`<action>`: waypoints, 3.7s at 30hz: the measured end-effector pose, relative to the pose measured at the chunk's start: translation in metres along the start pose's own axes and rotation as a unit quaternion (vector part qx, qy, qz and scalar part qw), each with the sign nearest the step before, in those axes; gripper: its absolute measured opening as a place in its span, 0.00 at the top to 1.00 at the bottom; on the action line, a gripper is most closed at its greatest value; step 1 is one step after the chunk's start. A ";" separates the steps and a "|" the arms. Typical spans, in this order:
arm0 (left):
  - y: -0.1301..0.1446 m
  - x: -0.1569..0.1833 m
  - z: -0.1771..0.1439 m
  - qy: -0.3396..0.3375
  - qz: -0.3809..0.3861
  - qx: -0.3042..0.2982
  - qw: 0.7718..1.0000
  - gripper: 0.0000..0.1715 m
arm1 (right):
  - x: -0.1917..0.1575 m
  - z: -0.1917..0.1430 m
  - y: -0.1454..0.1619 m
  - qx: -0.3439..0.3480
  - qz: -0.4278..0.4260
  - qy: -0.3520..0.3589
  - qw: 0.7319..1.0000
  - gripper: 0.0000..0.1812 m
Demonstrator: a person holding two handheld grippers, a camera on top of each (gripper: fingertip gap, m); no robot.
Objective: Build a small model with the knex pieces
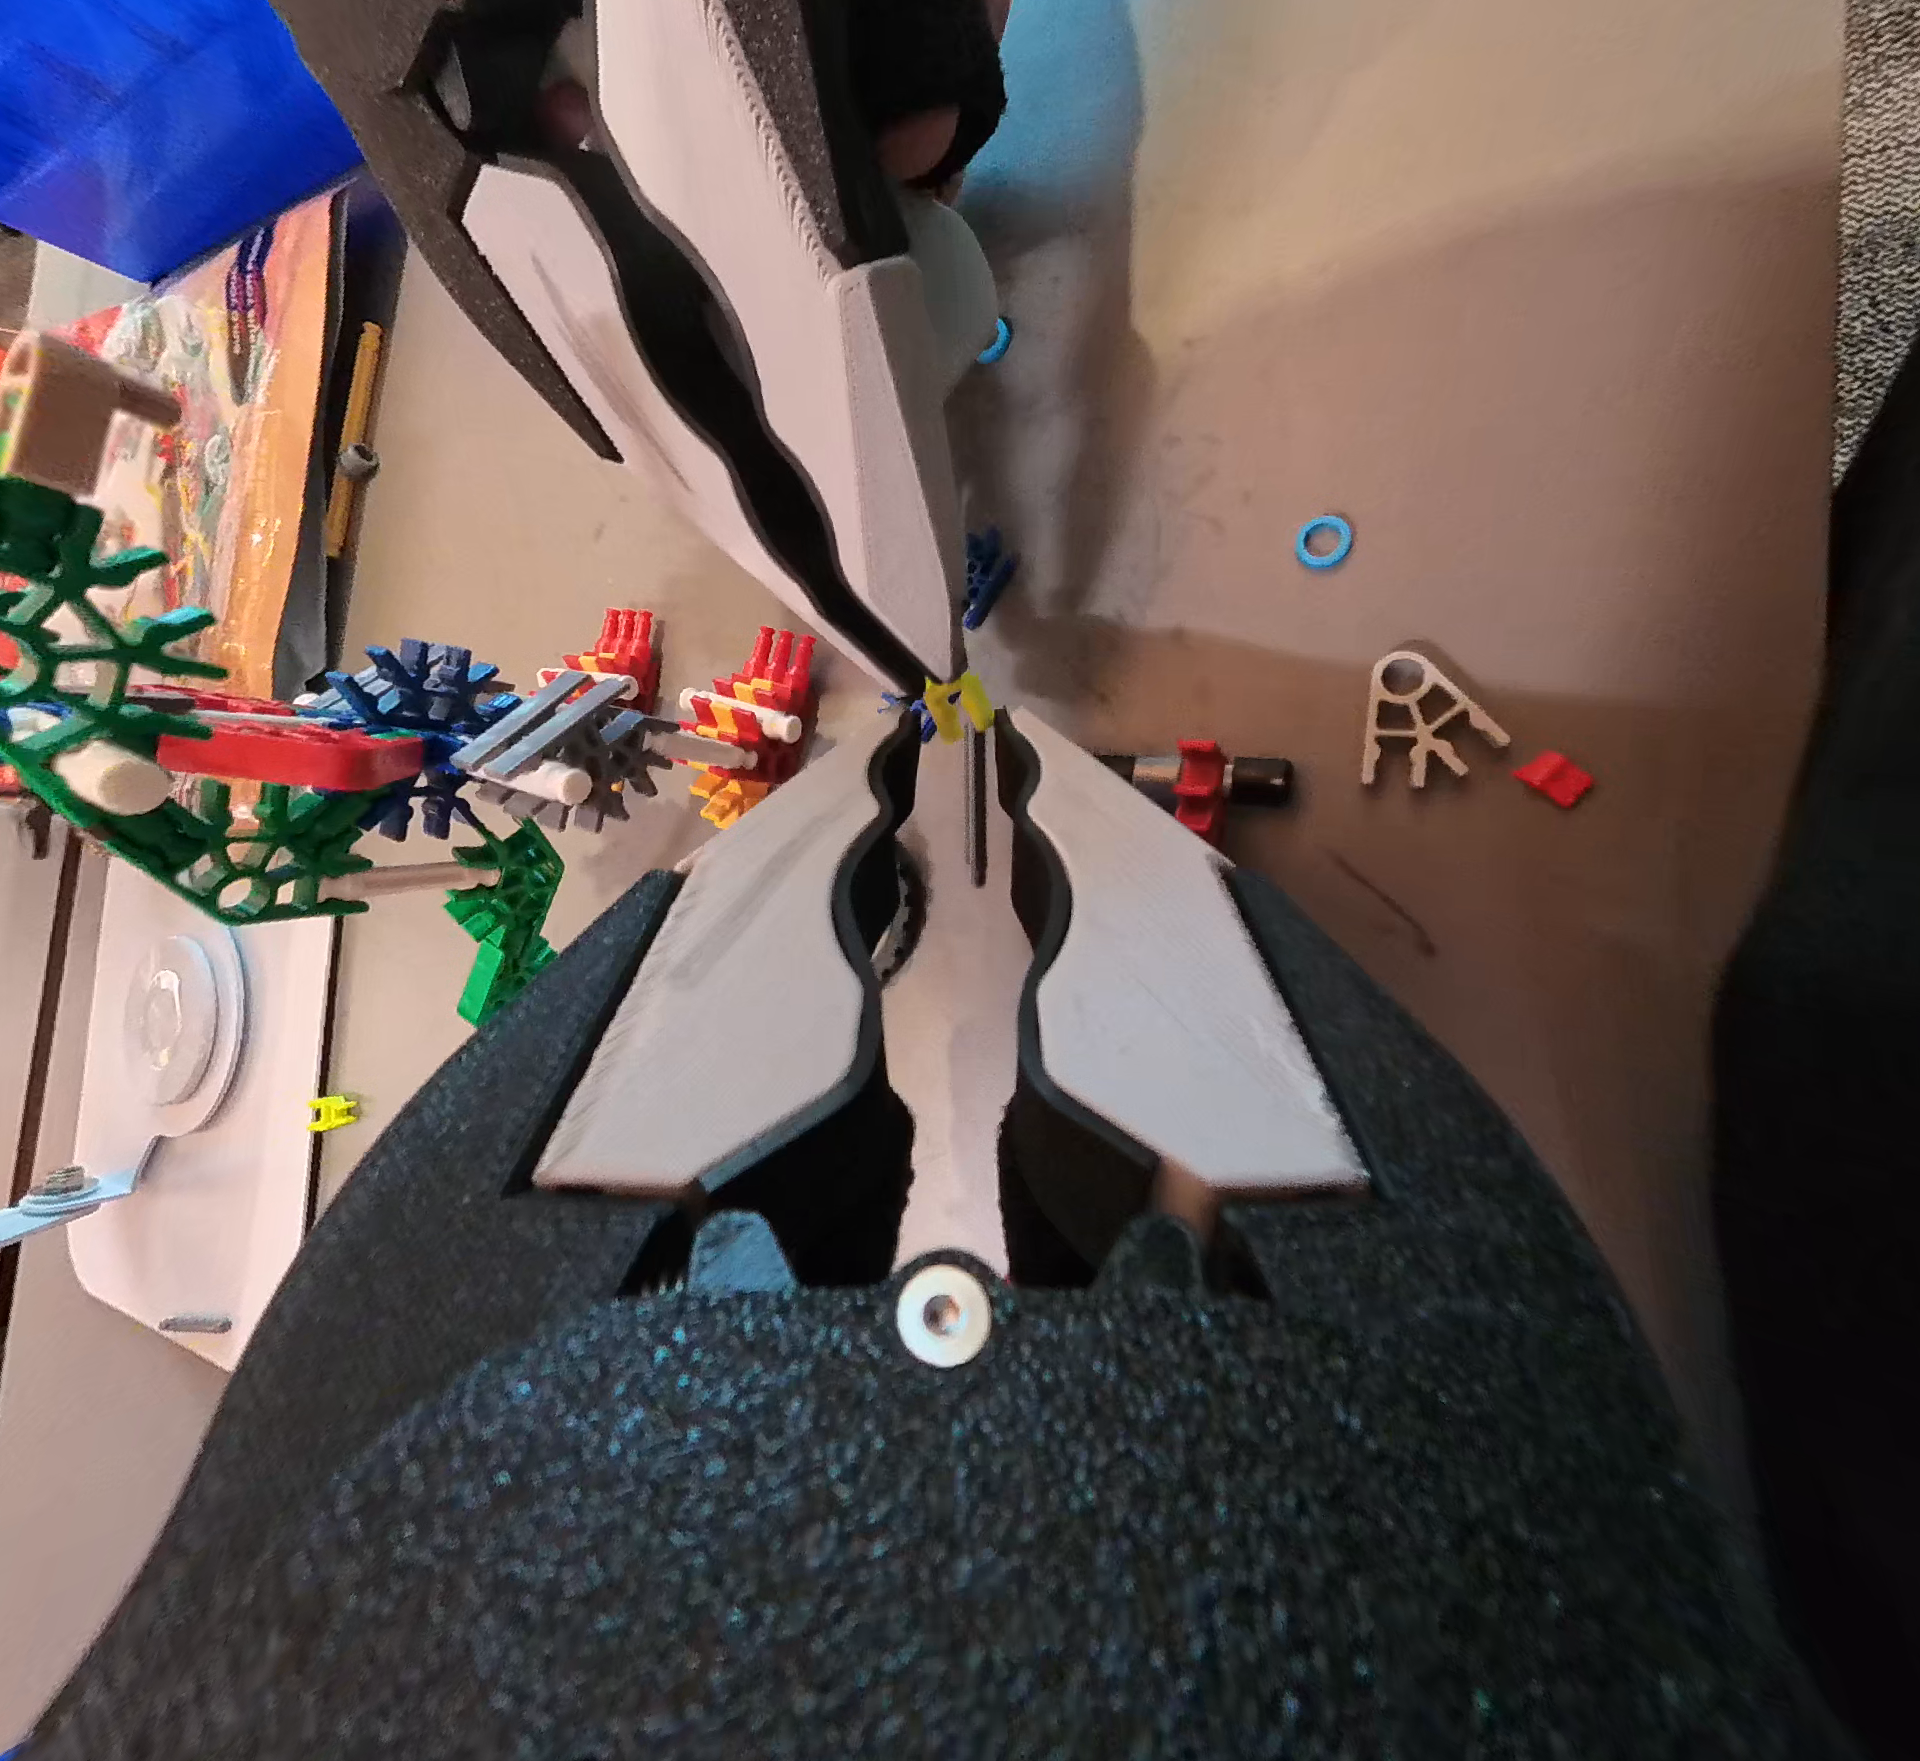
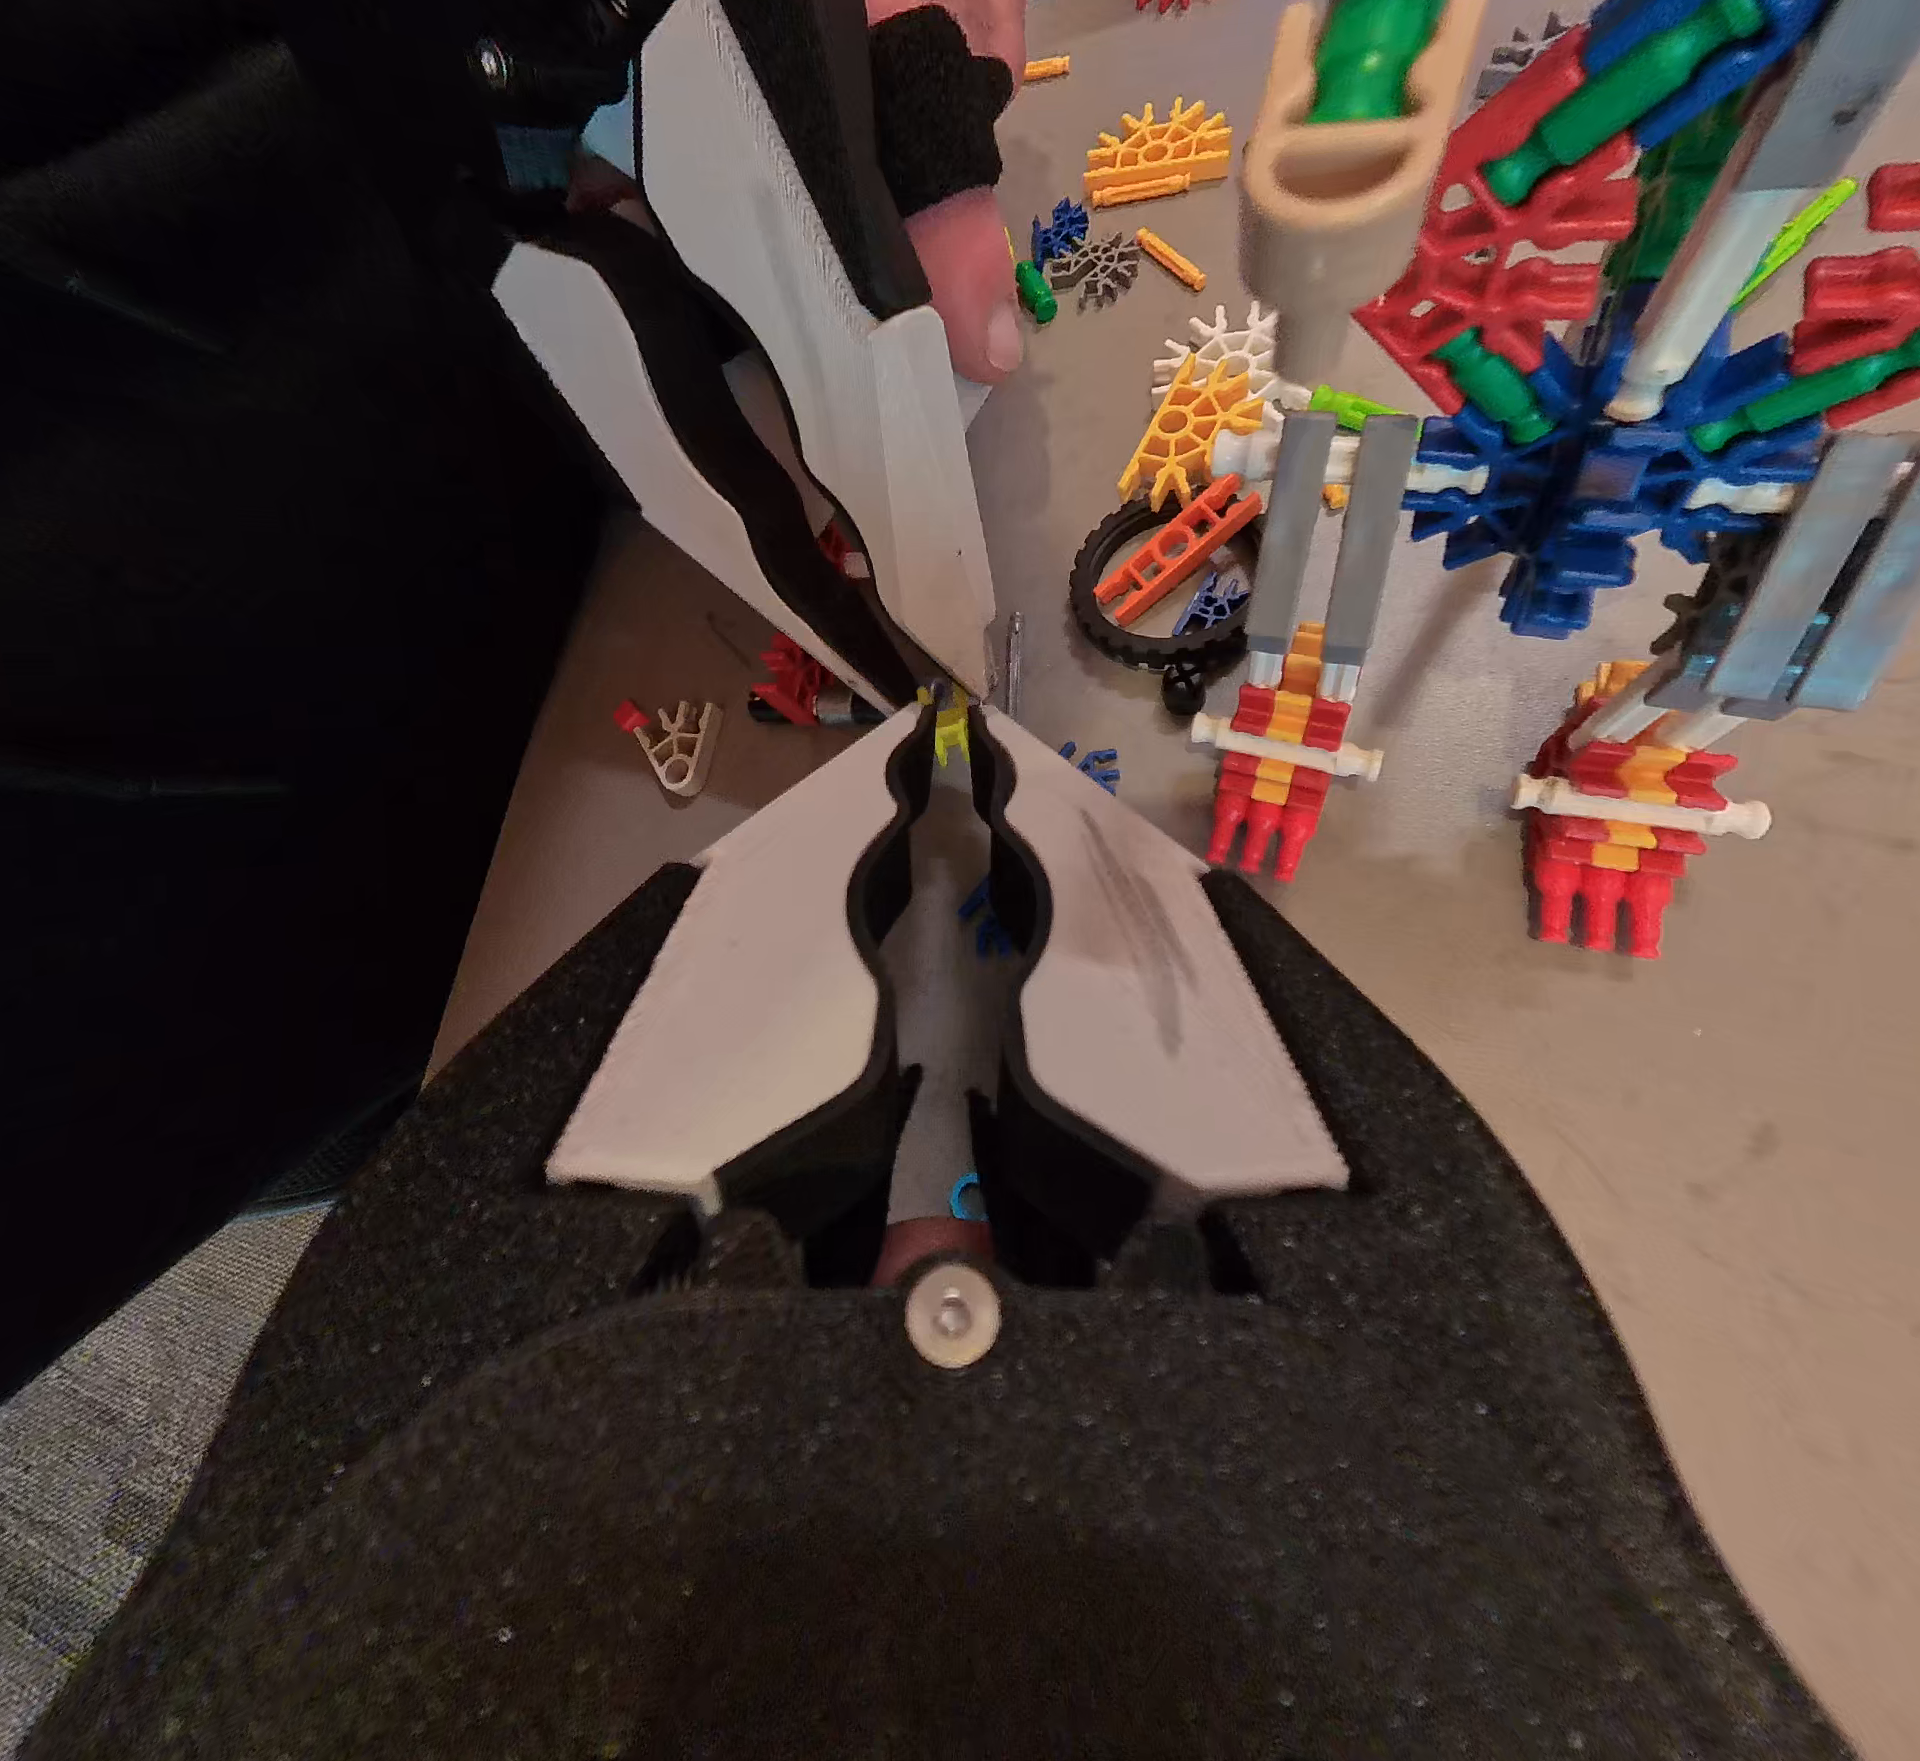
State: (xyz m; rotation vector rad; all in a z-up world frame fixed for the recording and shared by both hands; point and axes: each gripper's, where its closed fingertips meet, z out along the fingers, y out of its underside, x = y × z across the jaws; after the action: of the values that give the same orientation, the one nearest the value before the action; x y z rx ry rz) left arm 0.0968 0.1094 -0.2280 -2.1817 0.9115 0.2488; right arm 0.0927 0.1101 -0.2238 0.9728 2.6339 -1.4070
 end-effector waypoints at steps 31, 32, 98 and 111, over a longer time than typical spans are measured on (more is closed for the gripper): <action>-0.003 -0.027 -0.007 -0.018 -0.147 0.083 0.985 0.96 | 0.019 -0.012 -0.014 0.041 0.039 0.022 0.998 0.94; -0.004 -0.029 -0.009 -0.018 -0.157 0.087 0.984 0.96 | 0.019 -0.013 -0.015 0.043 0.040 0.024 0.998 0.94; 0.027 0.006 -0.014 0.000 -0.080 -0.028 0.996 0.96 | 0.014 0.024 0.014 -0.086 -0.110 0.081 0.987 0.99; 0.037 0.002 -0.013 -0.014 -0.074 -0.057 0.995 0.96 | 0.016 0.026 0.010 -0.070 -0.051 0.071 0.994 1.00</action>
State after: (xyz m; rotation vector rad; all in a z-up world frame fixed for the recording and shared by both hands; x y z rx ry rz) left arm 0.0716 0.0818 -0.2401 -2.3330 0.7305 0.2652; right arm 0.0779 0.1028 -0.2515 0.9709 2.8771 -1.1919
